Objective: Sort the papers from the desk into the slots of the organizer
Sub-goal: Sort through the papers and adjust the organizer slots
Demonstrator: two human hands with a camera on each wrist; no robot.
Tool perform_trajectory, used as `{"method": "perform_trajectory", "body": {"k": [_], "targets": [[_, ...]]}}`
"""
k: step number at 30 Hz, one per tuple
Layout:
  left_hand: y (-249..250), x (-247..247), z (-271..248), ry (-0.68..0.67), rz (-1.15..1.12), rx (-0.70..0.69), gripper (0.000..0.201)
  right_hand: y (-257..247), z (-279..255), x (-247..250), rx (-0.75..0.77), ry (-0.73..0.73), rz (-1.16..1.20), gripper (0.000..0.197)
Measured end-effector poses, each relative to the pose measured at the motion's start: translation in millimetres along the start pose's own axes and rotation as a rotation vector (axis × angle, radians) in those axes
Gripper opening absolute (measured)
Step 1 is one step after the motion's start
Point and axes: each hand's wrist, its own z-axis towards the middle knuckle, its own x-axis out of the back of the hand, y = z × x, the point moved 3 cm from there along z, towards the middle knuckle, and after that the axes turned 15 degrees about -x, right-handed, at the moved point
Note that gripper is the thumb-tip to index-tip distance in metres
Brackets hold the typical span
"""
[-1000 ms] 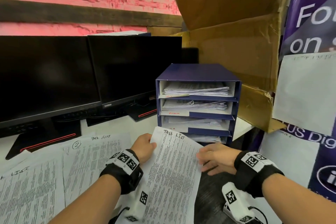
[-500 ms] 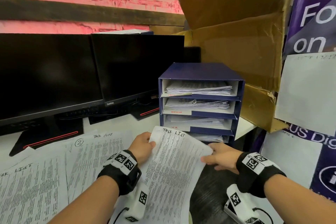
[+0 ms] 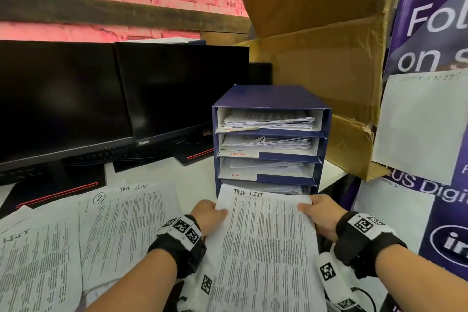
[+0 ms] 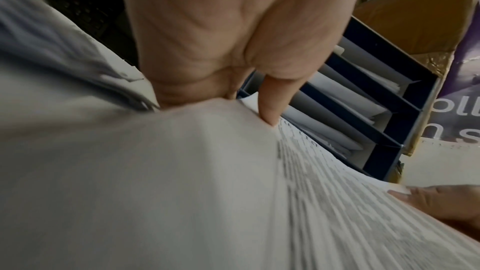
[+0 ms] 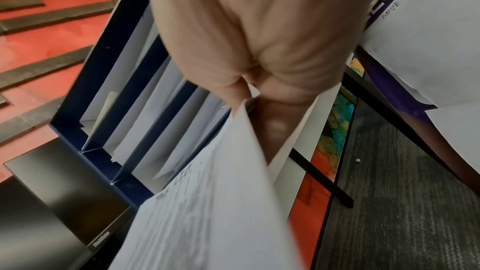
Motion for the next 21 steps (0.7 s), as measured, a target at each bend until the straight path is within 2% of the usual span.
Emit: {"method": "perform_trajectory", "body": {"k": [3,8,17,21], "targets": [[4,-7,1,-0.071,0.026,0.016,0.02,4,19,12,-0.02,0.094,0.044,0.023],[6,-7,10,-0.054,0.061,-0.007,0.02,0,6,11,-0.037,0.089,0.197,0.016],[3,-14,18,-0.192,0.343,0.033,0.028,9,4,14,-0.126,0.037,0.042,0.015],[0,-9,17,-0.211,0.321,0.024,0.04,4,-2,16,-0.097,0.01,0.015,0.02]]}}
